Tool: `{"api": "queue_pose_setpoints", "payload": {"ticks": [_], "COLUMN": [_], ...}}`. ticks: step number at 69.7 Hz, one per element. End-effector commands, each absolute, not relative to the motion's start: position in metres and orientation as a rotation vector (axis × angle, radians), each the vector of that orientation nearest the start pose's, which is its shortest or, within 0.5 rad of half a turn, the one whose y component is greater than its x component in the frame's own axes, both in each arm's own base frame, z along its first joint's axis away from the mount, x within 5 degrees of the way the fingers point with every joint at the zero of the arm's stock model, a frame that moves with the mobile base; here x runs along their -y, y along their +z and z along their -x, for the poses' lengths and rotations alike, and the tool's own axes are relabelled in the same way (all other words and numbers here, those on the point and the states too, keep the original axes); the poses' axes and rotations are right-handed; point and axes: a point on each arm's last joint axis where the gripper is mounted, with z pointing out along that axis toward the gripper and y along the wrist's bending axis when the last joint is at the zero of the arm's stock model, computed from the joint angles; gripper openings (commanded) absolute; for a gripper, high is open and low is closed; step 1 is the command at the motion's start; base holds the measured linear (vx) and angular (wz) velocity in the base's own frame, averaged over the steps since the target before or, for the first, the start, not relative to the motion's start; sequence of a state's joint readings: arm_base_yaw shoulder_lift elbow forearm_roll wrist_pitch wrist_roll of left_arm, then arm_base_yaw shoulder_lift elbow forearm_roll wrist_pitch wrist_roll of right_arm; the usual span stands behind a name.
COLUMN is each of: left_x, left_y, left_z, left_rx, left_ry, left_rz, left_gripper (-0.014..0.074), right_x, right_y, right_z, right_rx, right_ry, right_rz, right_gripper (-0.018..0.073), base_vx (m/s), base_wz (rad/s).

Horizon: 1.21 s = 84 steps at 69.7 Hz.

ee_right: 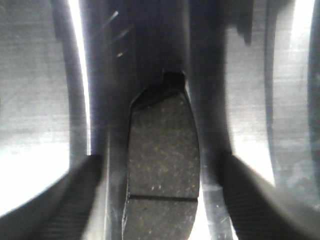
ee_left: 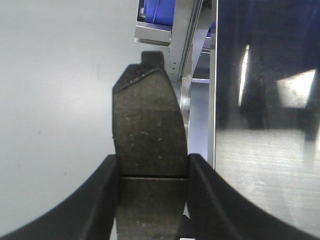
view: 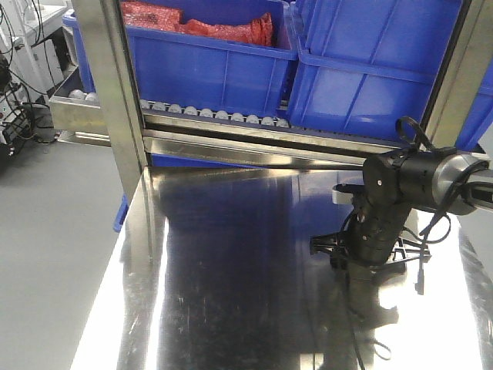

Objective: Move and align brake pads A on conveyor
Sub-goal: 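Close the right gripper on the brake pad and lift it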

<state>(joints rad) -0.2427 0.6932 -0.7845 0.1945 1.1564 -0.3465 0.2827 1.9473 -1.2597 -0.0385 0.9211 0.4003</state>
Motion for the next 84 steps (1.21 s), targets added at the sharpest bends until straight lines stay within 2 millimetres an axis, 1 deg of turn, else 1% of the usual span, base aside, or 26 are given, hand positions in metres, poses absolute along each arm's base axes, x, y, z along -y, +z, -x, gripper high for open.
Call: {"api": "queue_pose_setpoints", "payload": {"ticks": [1, 2, 3, 4, 5, 6, 21, 34, 47, 60, 69, 76, 80, 81, 84], "left_x": [0.009, 0.009, 0.009, 0.009, 0.009, 0.009, 0.009, 0.009, 0.009, 0.009, 0.009, 0.009, 0.009, 0.009, 0.009], "left_y": [0.337, 0.337, 0.337, 0.337, 0.337, 0.337, 0.337, 0.337, 0.337, 0.337, 0.337, 0.337, 0.337, 0.337, 0.337], "left_z": [-0.105, -0.105, -0.105, -0.105, -0.105, -0.105, -0.105, -0.105, -0.105, -0.105, -0.105, -0.105, -0.105, -0.105, -0.105], "left_rx": [-2.427, -2.427, -2.427, -2.427, -2.427, -2.427, -2.427, -2.427, -2.427, -2.427, -2.427, -2.427, -2.427, -2.427, -2.427], "left_ry": [0.003, 0.003, 0.003, 0.003, 0.003, 0.003, 0.003, 0.003, 0.003, 0.003, 0.003, 0.003, 0.003, 0.003, 0.003], "left_rz": [0.095, 0.095, 0.095, 0.095, 0.095, 0.095, 0.095, 0.095, 0.095, 0.095, 0.095, 0.095, 0.095, 0.095, 0.095], "left_gripper": [-0.0006, -0.0006, -0.0006, -0.0006, -0.0006, -0.0006, -0.0006, -0.0006, -0.0006, -0.0006, -0.0006, -0.0006, -0.0006, -0.0006, -0.0006], "right_x": [-0.098, -0.098, -0.098, -0.097, -0.097, -0.097, -0.097, -0.097, -0.094, -0.089, -0.084, -0.079, -0.076, -0.075, -0.072], "right_y": [0.175, 0.175, 0.175, 0.175, 0.176, 0.176, 0.184, 0.204, 0.241, 0.283, 0.317, 0.345, 0.353, 0.357, 0.36], "right_z": [-0.354, -0.354, -0.353, -0.353, -0.353, -0.353, -0.352, -0.349, -0.34, -0.323, -0.306, -0.288, -0.278, -0.273, -0.263], "right_rx": [-3.016, -3.017, -3.017, -3.018, -3.017, -3.016, -2.991, -2.94, -2.833, -2.705, -2.593, -2.49, -2.449, -2.429, -2.402], "right_ry": [-0.014, -0.014, -0.014, -0.014, -0.014, -0.013, -0.003, 0.022, 0.063, 0.099, 0.135, 0.159, 0.17, 0.174, 0.179], "right_rz": [-0.124, -0.125, -0.123, -0.123, -0.12, -0.118, -0.08, -0.073, -0.013, 0.041, 0.042, 0.046, 0.053, 0.056, 0.064], "right_gripper": [0.0167, 0.0127, 0.0106, 0.0045, 0.0004, -0.0018, -0.0013, -0.0011, -0.0011, -0.0011, -0.0011, -0.0011, -0.0011, -0.0011, -0.001], "base_vx": [0.0, 0.0, 0.0, 0.0, 0.0, 0.0, 0.0, 0.0, 0.0, 0.0, 0.0, 0.0, 0.0, 0.0, 0.0], "base_wz": [0.0, 0.0, 0.0, 0.0, 0.0, 0.0, 0.0, 0.0, 0.0, 0.0, 0.0, 0.0, 0.0, 0.0, 0.0]}}
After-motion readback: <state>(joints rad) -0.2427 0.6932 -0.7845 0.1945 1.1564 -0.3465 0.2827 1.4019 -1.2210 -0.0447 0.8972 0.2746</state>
